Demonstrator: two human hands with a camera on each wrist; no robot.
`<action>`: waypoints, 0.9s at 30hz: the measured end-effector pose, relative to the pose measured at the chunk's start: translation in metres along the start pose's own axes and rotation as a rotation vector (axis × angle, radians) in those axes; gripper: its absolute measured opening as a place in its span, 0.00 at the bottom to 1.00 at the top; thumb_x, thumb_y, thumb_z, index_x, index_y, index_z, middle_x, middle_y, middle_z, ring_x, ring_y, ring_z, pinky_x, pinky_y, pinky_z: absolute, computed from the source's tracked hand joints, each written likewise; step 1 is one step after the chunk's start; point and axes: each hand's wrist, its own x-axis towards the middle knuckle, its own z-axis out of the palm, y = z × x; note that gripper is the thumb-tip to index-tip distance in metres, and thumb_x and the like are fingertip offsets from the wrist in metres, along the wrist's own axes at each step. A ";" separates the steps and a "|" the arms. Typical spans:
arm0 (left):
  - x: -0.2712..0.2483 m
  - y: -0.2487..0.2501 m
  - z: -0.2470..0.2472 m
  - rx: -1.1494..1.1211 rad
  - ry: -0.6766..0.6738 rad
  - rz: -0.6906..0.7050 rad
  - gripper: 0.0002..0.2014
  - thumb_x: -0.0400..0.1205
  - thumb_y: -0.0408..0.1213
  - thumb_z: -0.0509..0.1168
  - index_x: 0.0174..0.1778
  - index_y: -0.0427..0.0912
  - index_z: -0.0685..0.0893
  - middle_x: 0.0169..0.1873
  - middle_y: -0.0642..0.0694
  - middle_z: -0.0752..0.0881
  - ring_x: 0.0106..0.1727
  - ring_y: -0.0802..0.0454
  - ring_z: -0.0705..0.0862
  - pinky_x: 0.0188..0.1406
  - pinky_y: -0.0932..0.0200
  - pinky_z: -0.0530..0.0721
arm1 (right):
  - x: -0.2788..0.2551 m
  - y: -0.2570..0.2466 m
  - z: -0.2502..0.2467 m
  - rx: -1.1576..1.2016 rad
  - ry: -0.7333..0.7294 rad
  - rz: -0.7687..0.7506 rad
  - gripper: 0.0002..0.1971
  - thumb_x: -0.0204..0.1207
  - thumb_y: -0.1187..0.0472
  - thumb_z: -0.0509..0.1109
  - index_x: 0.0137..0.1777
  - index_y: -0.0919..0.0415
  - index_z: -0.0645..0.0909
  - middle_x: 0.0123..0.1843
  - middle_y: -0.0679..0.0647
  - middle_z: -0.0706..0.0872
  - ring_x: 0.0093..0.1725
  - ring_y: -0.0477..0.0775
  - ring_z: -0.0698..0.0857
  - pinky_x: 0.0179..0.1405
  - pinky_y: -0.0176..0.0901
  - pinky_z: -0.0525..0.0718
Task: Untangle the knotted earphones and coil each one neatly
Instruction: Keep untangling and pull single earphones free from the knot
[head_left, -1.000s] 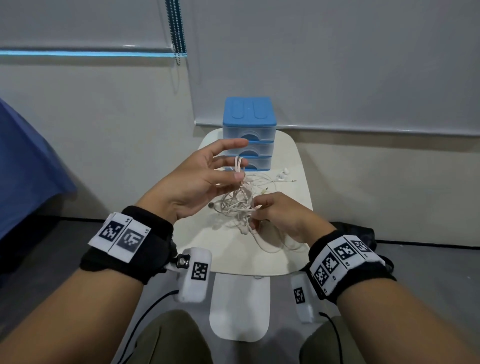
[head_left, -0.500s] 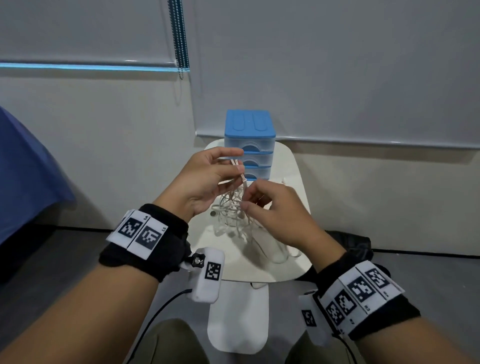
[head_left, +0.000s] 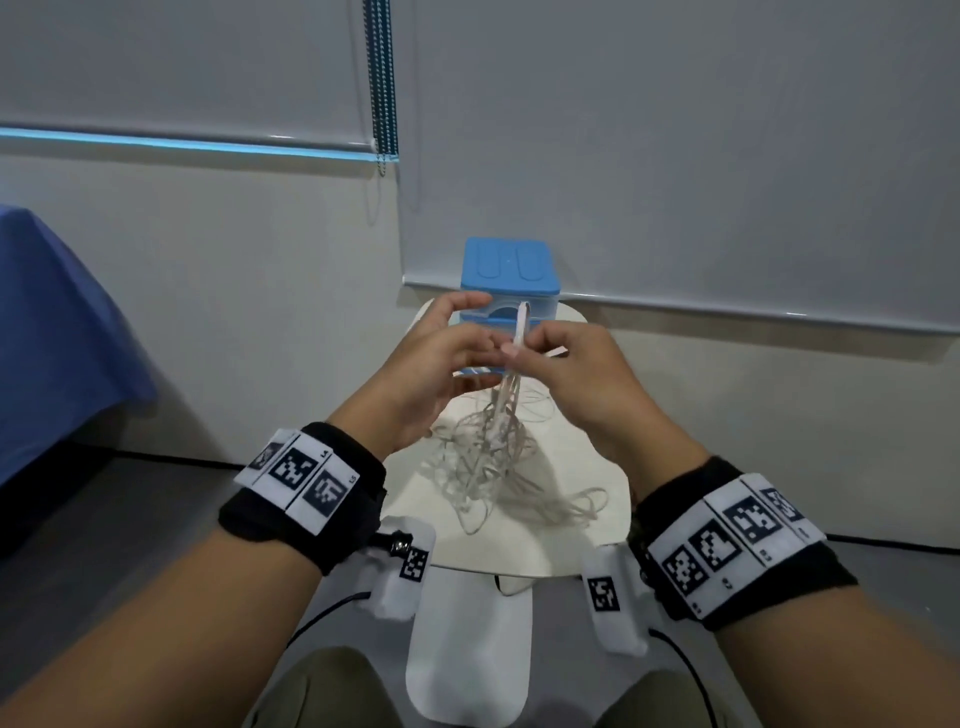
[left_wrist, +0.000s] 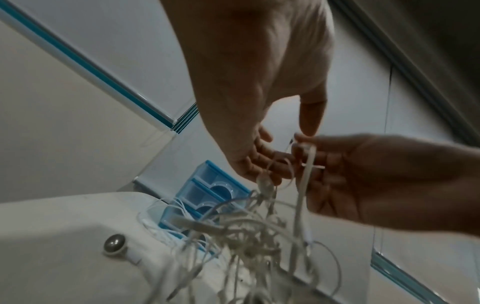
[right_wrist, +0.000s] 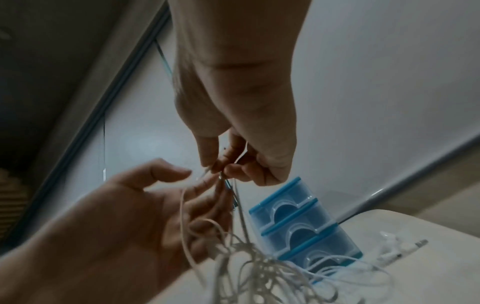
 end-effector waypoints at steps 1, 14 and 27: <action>-0.003 -0.004 0.001 0.046 -0.030 0.019 0.22 0.82 0.27 0.65 0.71 0.46 0.74 0.46 0.43 0.90 0.50 0.46 0.88 0.48 0.54 0.85 | 0.002 -0.005 -0.002 0.044 -0.001 0.038 0.15 0.82 0.57 0.77 0.40 0.69 0.83 0.30 0.44 0.82 0.29 0.40 0.77 0.32 0.32 0.74; -0.005 -0.025 0.004 0.618 -0.083 0.173 0.16 0.92 0.40 0.61 0.48 0.37 0.91 0.40 0.43 0.94 0.41 0.60 0.89 0.44 0.72 0.80 | 0.002 -0.013 -0.024 0.771 -0.075 0.349 0.21 0.84 0.39 0.64 0.66 0.55 0.79 0.50 0.53 0.91 0.46 0.50 0.84 0.43 0.45 0.76; 0.016 0.042 0.006 0.272 0.001 0.302 0.12 0.90 0.46 0.65 0.53 0.42 0.88 0.41 0.46 0.89 0.42 0.53 0.87 0.40 0.62 0.81 | -0.010 -0.014 -0.005 -0.164 -0.430 0.163 0.15 0.87 0.64 0.63 0.46 0.67 0.90 0.43 0.55 0.93 0.42 0.50 0.87 0.43 0.45 0.84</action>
